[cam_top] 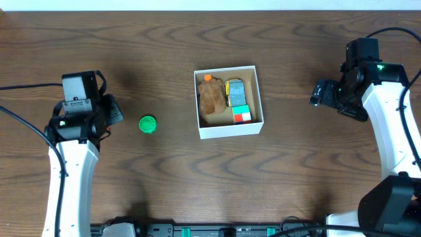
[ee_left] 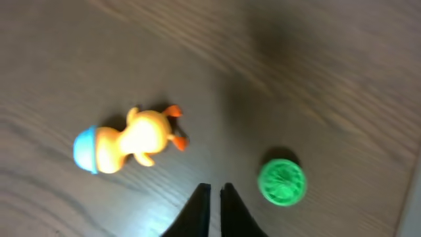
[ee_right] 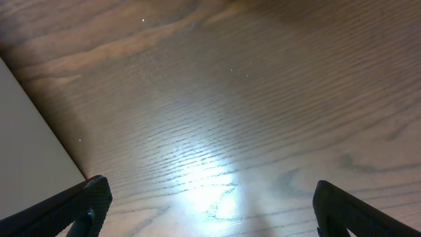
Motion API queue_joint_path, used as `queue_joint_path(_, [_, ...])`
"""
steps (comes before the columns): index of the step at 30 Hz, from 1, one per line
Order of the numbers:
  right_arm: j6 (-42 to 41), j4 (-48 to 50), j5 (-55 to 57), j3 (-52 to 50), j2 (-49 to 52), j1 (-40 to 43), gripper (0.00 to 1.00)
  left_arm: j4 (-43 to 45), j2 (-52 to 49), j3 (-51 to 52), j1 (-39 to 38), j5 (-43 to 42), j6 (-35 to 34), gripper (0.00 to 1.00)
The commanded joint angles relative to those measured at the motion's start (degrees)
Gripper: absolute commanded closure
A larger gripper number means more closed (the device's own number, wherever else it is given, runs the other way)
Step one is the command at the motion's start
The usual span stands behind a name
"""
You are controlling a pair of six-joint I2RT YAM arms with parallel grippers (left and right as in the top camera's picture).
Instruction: Pack container
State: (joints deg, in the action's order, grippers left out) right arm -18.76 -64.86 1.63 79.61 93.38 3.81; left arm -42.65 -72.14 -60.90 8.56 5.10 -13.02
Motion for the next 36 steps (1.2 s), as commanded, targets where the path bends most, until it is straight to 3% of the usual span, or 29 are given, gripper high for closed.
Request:
queue_joint_path(1, [0.8, 0.1, -0.2, -0.3, 0.6, 0.3, 0.01, -0.3, -2.7, -0.9, 4.2, 2.0, -1.2, 0.53])
queue_joint_path(3, [0.8, 0.1, -0.2, -0.3, 0.6, 0.3, 0.01, -0.3, -4.6, -0.9, 6.8, 2.0, -1.2, 0.30])
queue_joint_path(5, [0.8, 0.1, -0.2, -0.3, 0.6, 0.3, 0.01, -0.5, -6.7, -0.9, 9.3, 2.0, -1.2, 0.18])
queue_joint_path(12, [0.9, -0.3, -0.2, -0.3, 0.6, 0.3, 0.01, 0.1, -16.0, -0.8, 15.6, 1.8, -5.5, 0.14])
queue_joint_path(24, [0.9, -1.2, -0.2, -0.3, 0.6, 0.3, 0.01, 4.3, -30.3, -0.8, 16.2, 1.9, -5.5, 0.14])
queue_joint_path(27, [0.9, -1.4, -0.2, -0.3, 0.6, 0.3, 0.01, 4.9, -31.5, -0.8, 16.2, 1.9, -5.5, 0.22])
queue_joint_path(29, [0.9, -1.4, -0.2, -0.3, 0.6, 0.3, 0.01, 5.3, -31.5, -0.8, 16.2, 1.9, -5.5, 0.36])
queue_joint_path(30, [0.9, -1.4, -0.2, -0.3, 0.6, 0.3, 0.01, 5.5, -31.5, -0.8, 16.2, 1.9, -5.5, 0.50])
queue_joint_path(33, [0.9, -1.4, -0.2, -0.3, 0.6, 0.3, 0.01, 5.7, -31.5, -0.8, 16.2, 1.9, -5.5, 0.76])
queue_joint_path(36, [0.9, -1.6, -0.2, -0.3, 0.6, 0.3, 0.01, 5.9, -31.5, -0.8, 16.2, 1.9, -5.5, 0.88])
